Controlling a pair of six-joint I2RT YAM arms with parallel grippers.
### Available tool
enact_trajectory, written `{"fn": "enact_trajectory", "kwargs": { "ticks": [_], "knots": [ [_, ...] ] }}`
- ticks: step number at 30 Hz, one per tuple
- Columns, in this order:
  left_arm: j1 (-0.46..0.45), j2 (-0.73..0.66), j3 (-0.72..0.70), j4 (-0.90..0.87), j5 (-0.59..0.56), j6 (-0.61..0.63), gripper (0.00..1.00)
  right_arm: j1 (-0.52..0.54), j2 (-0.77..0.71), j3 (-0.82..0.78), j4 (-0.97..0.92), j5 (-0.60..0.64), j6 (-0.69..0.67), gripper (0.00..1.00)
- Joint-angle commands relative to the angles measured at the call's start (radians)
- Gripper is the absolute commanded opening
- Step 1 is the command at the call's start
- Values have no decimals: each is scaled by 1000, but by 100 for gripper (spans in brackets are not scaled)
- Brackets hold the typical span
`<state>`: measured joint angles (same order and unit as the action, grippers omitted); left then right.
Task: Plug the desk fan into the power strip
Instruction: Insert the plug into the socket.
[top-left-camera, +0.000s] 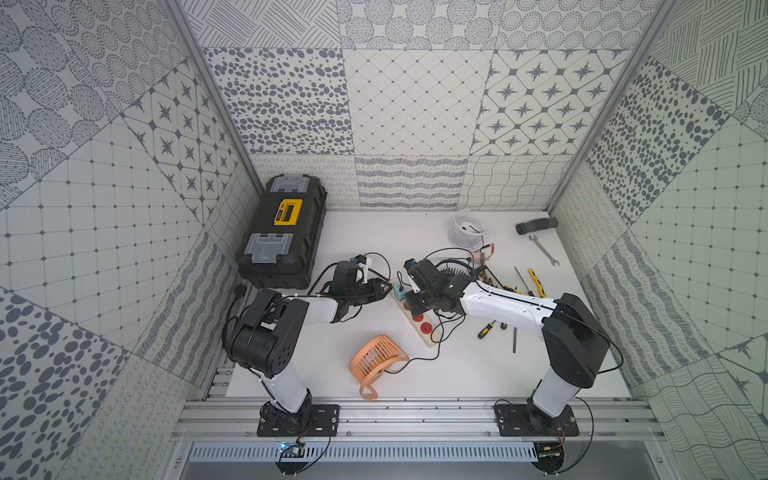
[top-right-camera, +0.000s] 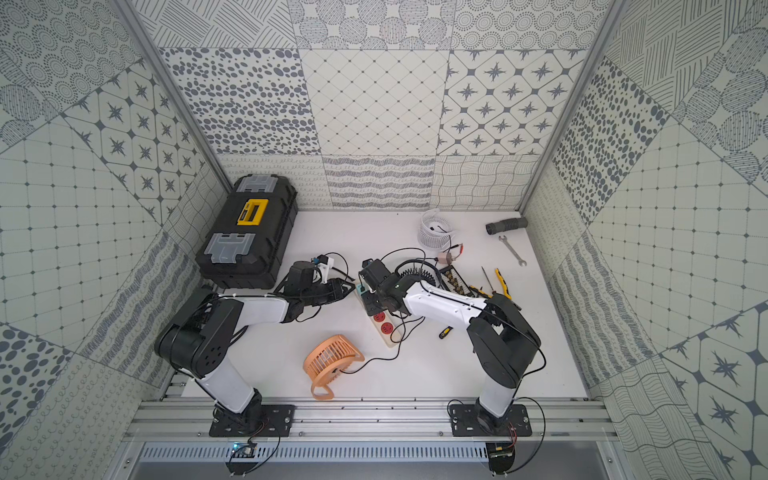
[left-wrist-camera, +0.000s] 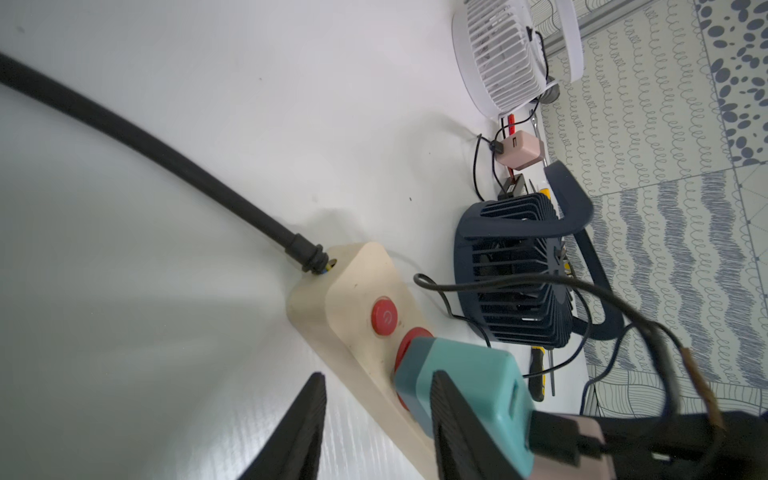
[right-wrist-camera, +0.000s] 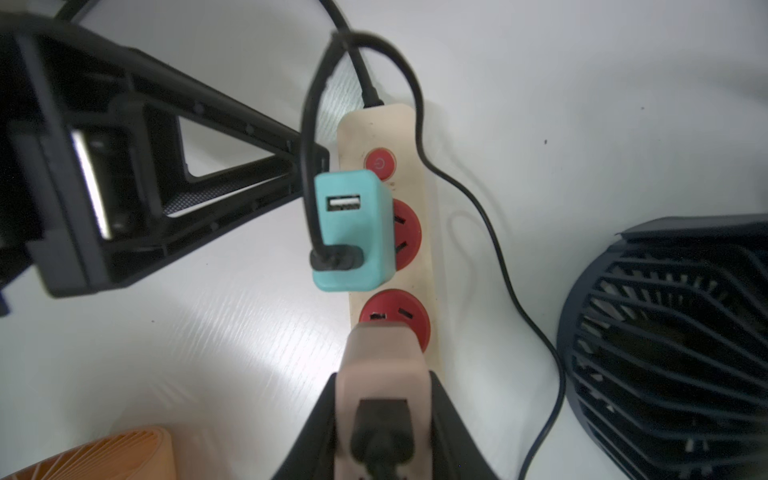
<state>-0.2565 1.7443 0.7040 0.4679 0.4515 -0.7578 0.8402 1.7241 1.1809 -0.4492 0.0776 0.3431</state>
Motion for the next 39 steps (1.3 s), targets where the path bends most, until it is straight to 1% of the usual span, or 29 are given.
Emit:
{"fn": "enact_trajectory", "kwargs": {
  "ticks": [1,8,21,28,33,36,39],
  "knots": [
    [13,20,27,15,45,19,43,-3,21,26,53,10,-10,7],
    [13,36,29,10,43,35,41,-3,36,22,79,9,-20,7],
    [13,66,36,1,44,58,38,-3,73,-15,69,16,-28,8],
    [13,84,47,-19,42,76,36,-3,84,-30,-19,9,-49,7],
    [13,96,44,-4,59,58,35,10,118,-13,-131,85,-98,5],
    [13,100,39,5,57,52,35,11,152,0,-157,102,-112,3],
    [13,111,33,21,59,41,35,8,180,11,-165,107,-98,1]
  ]
}}
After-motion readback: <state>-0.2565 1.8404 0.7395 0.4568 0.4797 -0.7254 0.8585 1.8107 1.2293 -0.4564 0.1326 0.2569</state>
